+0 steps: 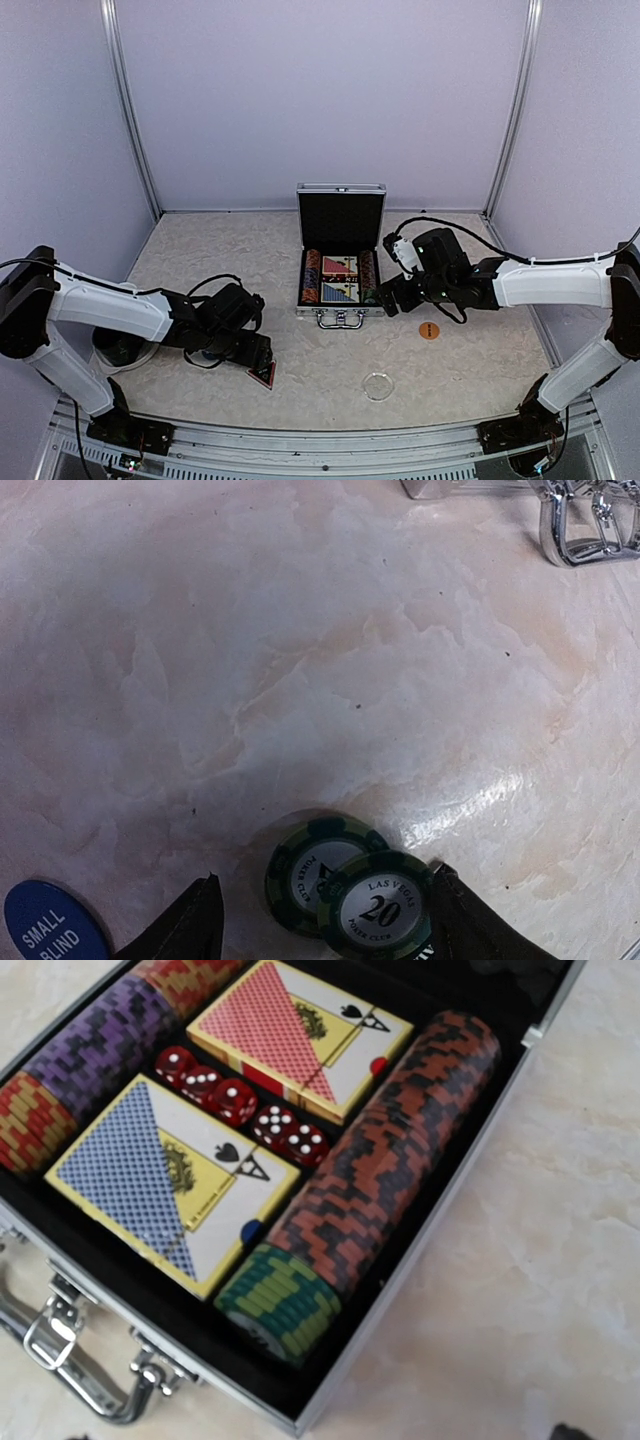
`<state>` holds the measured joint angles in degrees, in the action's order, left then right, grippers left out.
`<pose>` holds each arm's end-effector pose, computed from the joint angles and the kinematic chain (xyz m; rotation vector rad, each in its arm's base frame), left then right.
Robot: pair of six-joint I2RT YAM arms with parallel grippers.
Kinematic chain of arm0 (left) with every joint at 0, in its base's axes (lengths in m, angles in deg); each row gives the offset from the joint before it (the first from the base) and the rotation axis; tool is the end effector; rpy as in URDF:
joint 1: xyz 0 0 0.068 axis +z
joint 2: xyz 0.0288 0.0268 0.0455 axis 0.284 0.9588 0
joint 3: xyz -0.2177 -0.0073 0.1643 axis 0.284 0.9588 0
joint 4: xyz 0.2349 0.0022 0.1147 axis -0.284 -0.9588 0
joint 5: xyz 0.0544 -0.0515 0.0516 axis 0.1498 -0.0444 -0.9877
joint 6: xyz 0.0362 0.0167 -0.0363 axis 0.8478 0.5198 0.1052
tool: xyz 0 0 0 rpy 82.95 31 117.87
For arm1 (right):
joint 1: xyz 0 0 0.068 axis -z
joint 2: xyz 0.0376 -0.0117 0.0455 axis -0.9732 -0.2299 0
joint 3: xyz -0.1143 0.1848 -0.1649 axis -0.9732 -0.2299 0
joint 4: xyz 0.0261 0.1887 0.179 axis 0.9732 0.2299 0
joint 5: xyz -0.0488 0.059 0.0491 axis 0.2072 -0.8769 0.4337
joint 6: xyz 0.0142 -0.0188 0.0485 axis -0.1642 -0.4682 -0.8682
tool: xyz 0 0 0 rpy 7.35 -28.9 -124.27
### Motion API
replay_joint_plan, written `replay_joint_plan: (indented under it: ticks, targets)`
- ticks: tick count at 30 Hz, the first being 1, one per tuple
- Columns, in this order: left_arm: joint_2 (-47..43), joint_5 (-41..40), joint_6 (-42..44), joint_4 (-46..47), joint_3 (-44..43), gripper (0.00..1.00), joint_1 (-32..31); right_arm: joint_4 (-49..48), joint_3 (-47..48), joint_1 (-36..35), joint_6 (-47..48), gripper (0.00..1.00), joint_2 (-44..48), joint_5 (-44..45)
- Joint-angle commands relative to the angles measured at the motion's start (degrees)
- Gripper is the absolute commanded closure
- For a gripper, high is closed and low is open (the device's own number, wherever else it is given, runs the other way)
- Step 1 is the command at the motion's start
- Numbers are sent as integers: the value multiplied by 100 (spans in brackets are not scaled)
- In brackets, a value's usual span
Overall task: Pack up texas hold em set
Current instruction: Pick up the pile of poker chips from the center of the board.
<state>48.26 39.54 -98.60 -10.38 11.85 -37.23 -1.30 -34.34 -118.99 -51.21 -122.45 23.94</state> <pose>0.1629 -0.2135 0.1435 0.4296 2.6318 -0.3280 0.2324 0.2042 0.2116 -0.5740 2.2017 0.3110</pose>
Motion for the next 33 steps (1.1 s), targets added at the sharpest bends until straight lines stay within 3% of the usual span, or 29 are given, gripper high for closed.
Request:
replay_joint_plan:
  ticks: [1,14,33]
  targets:
    - [-61,59,44,56,-135,29,-104,-2,-2,56,-61,1,-4,-72]
    - [108,100,69,54,-135,25,-206,62,44,59,-61,1,53,-51]
    - [247,-184,34,84,-82,43,-59,150,71,53,-88,1,135,-51]
